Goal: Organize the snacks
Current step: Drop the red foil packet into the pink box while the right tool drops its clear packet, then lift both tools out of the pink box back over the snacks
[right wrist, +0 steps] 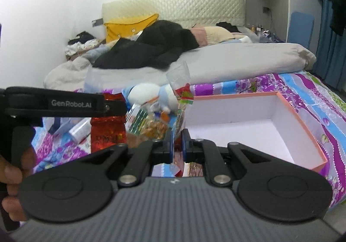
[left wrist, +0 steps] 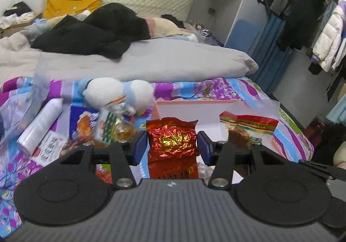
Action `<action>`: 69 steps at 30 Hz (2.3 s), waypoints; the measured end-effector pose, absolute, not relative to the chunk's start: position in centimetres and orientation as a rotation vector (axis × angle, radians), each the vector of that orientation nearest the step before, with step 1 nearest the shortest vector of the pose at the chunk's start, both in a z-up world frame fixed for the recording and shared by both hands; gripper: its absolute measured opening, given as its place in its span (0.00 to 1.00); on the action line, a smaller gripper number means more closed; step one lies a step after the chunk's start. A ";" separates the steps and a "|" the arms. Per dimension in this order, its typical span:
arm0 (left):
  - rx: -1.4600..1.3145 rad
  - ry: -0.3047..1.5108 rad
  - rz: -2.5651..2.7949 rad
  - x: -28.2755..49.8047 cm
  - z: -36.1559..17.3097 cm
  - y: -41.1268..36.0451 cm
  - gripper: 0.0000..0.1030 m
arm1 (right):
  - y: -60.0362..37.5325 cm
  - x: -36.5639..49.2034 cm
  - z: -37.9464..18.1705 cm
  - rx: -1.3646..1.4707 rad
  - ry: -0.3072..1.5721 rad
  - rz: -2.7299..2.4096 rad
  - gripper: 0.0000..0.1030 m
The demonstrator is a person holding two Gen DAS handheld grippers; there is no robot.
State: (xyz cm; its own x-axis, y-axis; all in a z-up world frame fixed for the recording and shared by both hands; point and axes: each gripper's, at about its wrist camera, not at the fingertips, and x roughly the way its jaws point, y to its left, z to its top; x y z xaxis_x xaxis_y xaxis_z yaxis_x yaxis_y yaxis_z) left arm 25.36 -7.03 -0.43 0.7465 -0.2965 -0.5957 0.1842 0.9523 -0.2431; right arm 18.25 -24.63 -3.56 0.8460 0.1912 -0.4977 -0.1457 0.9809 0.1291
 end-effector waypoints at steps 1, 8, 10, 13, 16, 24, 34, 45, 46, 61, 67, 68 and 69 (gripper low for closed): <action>-0.168 0.680 -0.271 25.6 -0.2 -7.6 0.55 | -25.1 18.5 -3.6 0.095 0.535 0.170 0.11; -0.151 0.725 -0.316 29.2 -1.7 -11.5 0.55 | -28.4 21.2 -5.2 0.119 0.574 0.104 0.11; -0.146 0.745 -0.328 30.4 -2.7 -12.4 0.55 | -29.4 22.2 -6.1 0.125 0.595 0.087 0.11; -0.133 0.782 -0.341 32.2 -4.4 -13.9 0.55 | -30.6 23.6 -7.5 0.125 0.627 0.067 0.11; -0.124 0.822 -0.343 33.9 -6.2 -15.0 0.55 | -31.6 25.0 -9.1 0.141 0.661 0.056 0.11; -0.097 0.917 -0.337 37.4 -10.8 -17.0 0.55 | -32.7 27.7 -13.8 0.153 0.763 0.045 0.12; -0.132 0.951 -0.340 38.7 -12.6 -16.6 0.55 | -33.2 28.8 -16.2 0.193 0.815 0.060 0.25; -0.114 0.868 -0.339 35.7 -8.1 -15.6 0.67 | -33.7 26.8 -13.3 0.237 0.746 0.043 0.44; -0.112 0.856 -0.337 35.3 -7.5 -15.4 0.67 | -33.5 26.4 -12.7 0.236 0.733 0.042 0.44; -0.139 0.672 -0.291 25.2 0.6 -8.2 0.67 | -28.7 19.3 -5.8 0.196 0.546 0.107 0.44; -0.147 0.623 -0.257 20.5 2.3 -5.0 0.67 | -26.4 16.2 -4.8 0.184 0.506 0.148 0.44; -0.150 0.616 -0.252 19.6 2.5 -4.4 0.67 | -26.0 15.7 -4.7 0.179 0.503 0.155 0.44; -0.156 0.609 -0.247 18.7 2.6 -3.8 0.67 | -25.5 15.2 -4.6 0.171 0.500 0.163 0.44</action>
